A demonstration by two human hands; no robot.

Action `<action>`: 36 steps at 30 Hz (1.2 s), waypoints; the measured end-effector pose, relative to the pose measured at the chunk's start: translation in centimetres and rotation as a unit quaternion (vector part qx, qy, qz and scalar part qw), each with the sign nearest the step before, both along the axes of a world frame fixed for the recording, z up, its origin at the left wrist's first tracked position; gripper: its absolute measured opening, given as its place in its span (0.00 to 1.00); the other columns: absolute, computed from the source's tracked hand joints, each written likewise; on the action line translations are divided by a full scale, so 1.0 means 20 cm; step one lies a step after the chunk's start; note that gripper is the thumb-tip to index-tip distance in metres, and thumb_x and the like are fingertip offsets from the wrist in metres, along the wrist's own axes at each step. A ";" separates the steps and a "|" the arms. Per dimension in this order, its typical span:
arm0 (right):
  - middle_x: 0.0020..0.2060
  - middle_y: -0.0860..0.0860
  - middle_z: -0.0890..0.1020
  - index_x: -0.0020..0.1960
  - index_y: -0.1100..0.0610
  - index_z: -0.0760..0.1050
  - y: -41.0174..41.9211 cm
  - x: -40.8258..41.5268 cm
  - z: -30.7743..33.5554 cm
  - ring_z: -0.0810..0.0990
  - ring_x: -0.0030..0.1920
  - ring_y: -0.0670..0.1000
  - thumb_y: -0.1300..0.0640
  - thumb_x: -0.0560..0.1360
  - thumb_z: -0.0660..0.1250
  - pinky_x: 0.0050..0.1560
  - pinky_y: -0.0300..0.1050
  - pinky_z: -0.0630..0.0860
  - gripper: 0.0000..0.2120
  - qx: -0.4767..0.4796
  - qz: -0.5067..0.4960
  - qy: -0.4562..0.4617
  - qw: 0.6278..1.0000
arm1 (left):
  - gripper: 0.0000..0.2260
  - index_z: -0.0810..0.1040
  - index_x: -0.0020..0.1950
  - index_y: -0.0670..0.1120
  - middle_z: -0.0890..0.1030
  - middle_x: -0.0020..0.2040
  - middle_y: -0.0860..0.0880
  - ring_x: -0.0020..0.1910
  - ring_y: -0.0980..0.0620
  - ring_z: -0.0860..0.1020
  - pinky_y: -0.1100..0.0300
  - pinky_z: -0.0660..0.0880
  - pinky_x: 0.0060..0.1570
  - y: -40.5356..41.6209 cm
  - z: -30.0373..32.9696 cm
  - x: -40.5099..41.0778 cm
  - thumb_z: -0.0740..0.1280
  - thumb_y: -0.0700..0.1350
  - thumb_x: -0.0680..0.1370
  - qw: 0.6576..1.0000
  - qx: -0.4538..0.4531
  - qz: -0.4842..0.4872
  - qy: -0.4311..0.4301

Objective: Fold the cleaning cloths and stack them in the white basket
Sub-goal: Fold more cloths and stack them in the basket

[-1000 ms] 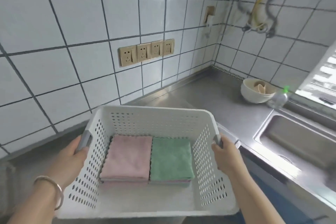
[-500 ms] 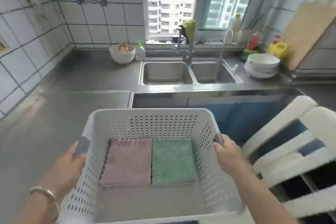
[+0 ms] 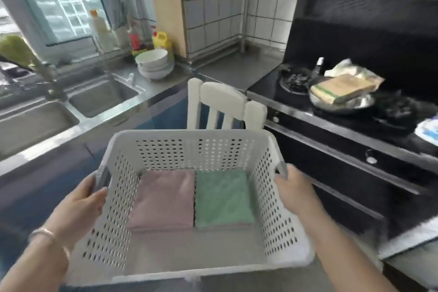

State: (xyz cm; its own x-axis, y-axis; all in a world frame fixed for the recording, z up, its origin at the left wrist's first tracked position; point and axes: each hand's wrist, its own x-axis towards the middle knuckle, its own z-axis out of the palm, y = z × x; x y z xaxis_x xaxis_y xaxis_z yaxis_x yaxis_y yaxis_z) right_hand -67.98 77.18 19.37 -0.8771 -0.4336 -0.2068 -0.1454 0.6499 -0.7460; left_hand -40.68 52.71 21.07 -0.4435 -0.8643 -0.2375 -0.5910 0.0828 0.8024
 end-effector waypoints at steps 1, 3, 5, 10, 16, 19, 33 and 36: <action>0.45 0.50 0.77 0.59 0.55 0.70 0.10 -0.05 0.01 0.75 0.39 0.47 0.52 0.77 0.56 0.38 0.45 0.72 0.13 0.002 -0.012 0.000 1.000 | 0.14 0.72 0.57 0.62 0.80 0.44 0.41 0.40 0.43 0.75 0.43 0.74 0.45 0.08 0.01 -0.11 0.61 0.42 0.79 1.000 0.008 -0.019 0.015; 0.45 0.51 0.78 0.56 0.56 0.71 0.32 -0.15 0.04 0.75 0.39 0.48 0.49 0.77 0.58 0.39 0.46 0.73 0.13 0.007 -0.043 -0.005 0.999 | 0.13 0.69 0.59 0.59 0.79 0.43 0.43 0.39 0.44 0.73 0.51 0.71 0.42 0.24 0.02 -0.31 0.62 0.43 0.79 0.998 0.012 -0.054 0.028; 0.41 0.50 0.78 0.52 0.53 0.72 0.55 -0.24 0.06 0.76 0.38 0.48 0.47 0.77 0.59 0.38 0.46 0.74 0.11 -0.001 -0.072 -0.009 0.997 | 0.12 0.68 0.58 0.59 0.78 0.43 0.45 0.40 0.45 0.73 0.53 0.70 0.44 0.41 0.04 -0.49 0.62 0.44 0.79 0.996 0.021 -0.076 0.044; 0.38 0.47 0.76 0.51 0.52 0.69 1.02 -0.40 0.10 0.74 0.38 0.46 0.47 0.77 0.61 0.38 0.45 0.71 0.09 0.023 -0.135 0.003 0.991 | 0.11 0.69 0.58 0.56 0.76 0.41 0.45 0.38 0.46 0.71 0.57 0.67 0.39 0.74 0.06 -0.90 0.61 0.42 0.79 0.988 0.062 -0.126 0.068; 0.38 0.50 0.76 0.54 0.57 0.69 1.38 -0.67 0.17 0.76 0.37 0.49 0.47 0.76 0.62 0.33 0.43 0.70 0.15 0.036 -0.206 0.025 0.978 | 0.11 0.69 0.53 0.48 0.68 0.36 0.49 0.33 0.53 0.65 0.61 0.62 0.35 0.97 0.07 -1.41 0.54 0.33 0.80 0.967 0.094 -0.205 0.116; 0.38 0.50 0.75 0.55 0.59 0.70 1.44 -0.85 0.22 0.74 0.38 0.50 0.46 0.75 0.62 0.33 0.43 0.67 0.17 0.044 -0.224 0.051 0.972 | 0.14 0.66 0.56 0.53 0.68 0.38 0.54 0.35 0.58 0.67 0.64 0.64 0.36 0.99 0.13 -1.65 0.55 0.34 0.80 0.961 0.081 -0.209 0.162; 0.31 0.48 0.71 0.43 0.52 0.67 0.89 -2.18 0.64 0.71 0.31 0.48 0.49 0.77 0.61 0.30 0.42 0.62 0.08 -0.035 -0.219 0.170 0.960 | 0.23 0.82 0.33 0.58 0.72 0.27 0.53 0.30 0.53 0.66 0.61 0.63 0.36 0.34 0.44 -2.96 0.59 0.34 0.78 0.934 0.063 -0.185 0.299; 0.33 0.49 0.73 0.49 0.54 0.71 0.67 -2.46 0.65 0.71 0.30 0.49 0.51 0.77 0.59 0.29 0.41 0.63 0.07 -0.051 -0.206 0.182 0.960 | 0.22 0.81 0.38 0.57 0.72 0.23 0.58 0.24 0.60 0.69 0.63 0.65 0.36 0.10 0.49 -3.15 0.57 0.34 0.79 0.937 0.036 -0.184 0.295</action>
State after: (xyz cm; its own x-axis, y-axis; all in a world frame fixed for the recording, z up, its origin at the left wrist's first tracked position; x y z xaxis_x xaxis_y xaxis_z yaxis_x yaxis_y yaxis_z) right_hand -117.16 90.53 32.40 -0.9847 -0.0362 0.1707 -0.1547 0.6338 -0.7578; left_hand -103.65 54.79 30.78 -0.7805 -0.6184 0.0916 0.0156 0.1272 0.9917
